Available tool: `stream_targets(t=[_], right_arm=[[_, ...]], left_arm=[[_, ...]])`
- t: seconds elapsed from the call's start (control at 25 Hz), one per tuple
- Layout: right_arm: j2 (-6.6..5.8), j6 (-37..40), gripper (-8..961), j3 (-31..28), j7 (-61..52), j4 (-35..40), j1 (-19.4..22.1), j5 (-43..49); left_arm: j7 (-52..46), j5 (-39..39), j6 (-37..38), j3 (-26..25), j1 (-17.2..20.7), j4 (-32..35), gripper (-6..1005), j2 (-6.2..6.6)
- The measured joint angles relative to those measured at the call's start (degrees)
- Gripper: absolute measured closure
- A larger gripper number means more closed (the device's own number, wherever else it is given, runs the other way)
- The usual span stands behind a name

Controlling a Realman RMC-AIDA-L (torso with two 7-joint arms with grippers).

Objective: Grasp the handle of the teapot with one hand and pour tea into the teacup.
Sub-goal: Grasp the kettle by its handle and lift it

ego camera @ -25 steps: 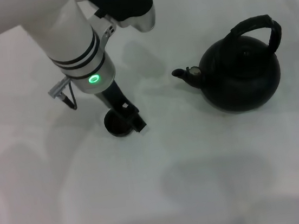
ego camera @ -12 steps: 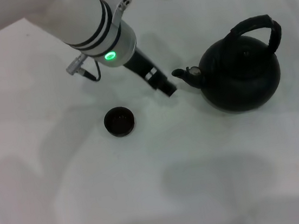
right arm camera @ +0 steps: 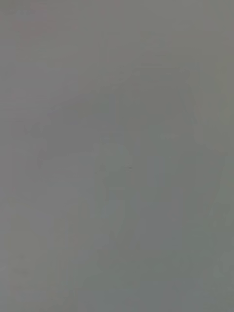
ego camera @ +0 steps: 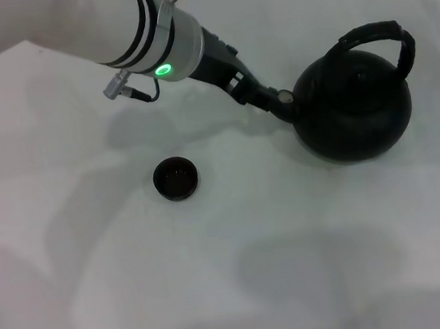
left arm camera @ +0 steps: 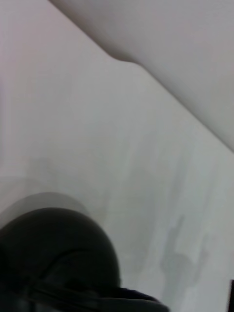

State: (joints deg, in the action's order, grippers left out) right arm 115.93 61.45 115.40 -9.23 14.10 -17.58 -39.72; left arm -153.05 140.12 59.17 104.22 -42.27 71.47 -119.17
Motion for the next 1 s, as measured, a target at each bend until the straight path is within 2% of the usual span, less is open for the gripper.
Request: stream_targets(t=[0.12, 0.24, 0.36, 0.48, 0.52, 0.8, 1.0], right_arm=[[0.00, 0.0, 102, 0.0, 0.0, 0.0, 0.0, 0.0], [0.00, 0.0, 102, 0.0, 0.0, -0.2, 0.0, 0.0], [0.00, 0.0, 102, 0.0, 0.0, -0.3, 0.1, 0.0], [0.00, 0.0, 102, 0.0, 0.0, -0.4, 0.1, 0.0], [0.00, 0.0, 102, 0.0, 0.0, -0.4, 0.1, 0.0], [-0.07, 0.0, 103, 0.0, -0.1, -0.5, -0.1, -0.4], [-0.12, 0.2, 103, -0.2, 0.0, -0.6, -0.2, -0.5]], left_arm=[[0.3, -0.6, -2.3, -0.1, 0.9, 0.5, 108, -0.01], [0.8, -1.0, -6.8, -0.2, 3.4, 2.2, 108, 0.03], [2.5, -3.0, -12.7, -0.5, 7.1, 4.5, 108, 0.07], [6.4, -9.2, -22.5, -1.5, 12.8, 5.7, 108, 0.08], [6.4, -9.2, -22.5, -1.5, 12.8, 5.7, 108, 0.08], [11.4, -21.0, -41.2, -0.1, 20.8, 3.0, 108, 0.06], [11.4, -27.9, -54.6, 1.8, 23.8, -1.0, 109, 0.01]])
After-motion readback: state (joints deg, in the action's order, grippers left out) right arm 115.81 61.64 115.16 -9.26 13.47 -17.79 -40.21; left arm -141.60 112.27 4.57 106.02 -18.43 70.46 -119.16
